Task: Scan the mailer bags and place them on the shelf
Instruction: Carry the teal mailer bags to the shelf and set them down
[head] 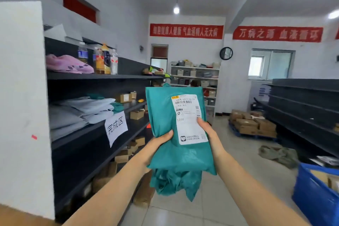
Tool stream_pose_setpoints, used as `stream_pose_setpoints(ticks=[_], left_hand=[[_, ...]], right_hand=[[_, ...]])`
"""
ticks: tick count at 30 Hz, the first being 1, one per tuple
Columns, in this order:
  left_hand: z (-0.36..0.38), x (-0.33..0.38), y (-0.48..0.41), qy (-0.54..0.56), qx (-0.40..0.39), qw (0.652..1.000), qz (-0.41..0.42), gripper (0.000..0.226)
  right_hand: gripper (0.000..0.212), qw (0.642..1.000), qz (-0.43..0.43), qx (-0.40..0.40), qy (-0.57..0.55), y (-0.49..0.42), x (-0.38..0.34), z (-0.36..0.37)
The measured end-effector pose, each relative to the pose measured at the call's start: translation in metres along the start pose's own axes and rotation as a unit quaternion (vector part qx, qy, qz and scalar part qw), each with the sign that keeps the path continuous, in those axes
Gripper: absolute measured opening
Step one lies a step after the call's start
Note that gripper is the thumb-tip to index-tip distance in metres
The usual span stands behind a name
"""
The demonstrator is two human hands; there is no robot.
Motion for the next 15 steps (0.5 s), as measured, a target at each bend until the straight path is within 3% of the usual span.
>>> stream_pose_setpoints(ticks=[2,6,9,15], left_hand=[[-0.011,0.003,-0.025,-0.014,0.037,0.999,0.007,0.069],[-0.045,0.008,-0.079,-0.051,0.076,0.995,0.029,0.085],[-0.088,0.005,-0.128,-0.044,0.1,0.993,0.041,0.074],[-0.171,0.03,-0.25,-0.059,0.162,0.983,0.057,0.059]], right_hand=[[0.033,0.999,0.004,-0.035,-0.005,-0.038,-0.003,-0.01],[0.043,0.996,0.021,-0.082,-0.029,-0.121,0.016,-0.028],[0.049,0.992,0.018,-0.12,-0.035,-0.192,0.034,-0.035],[0.087,0.986,0.005,-0.161,-0.051,-0.36,0.042,-0.04]])
Point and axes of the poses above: each hand's wrist, its own y-axis away from the middle knuckle, its own z-axis out of the palm, x = y × z, the point moved 5 cm from there along -y, towards the middle knuckle, and after that the axes turned 1 degree about y, right-handed, at the moved point
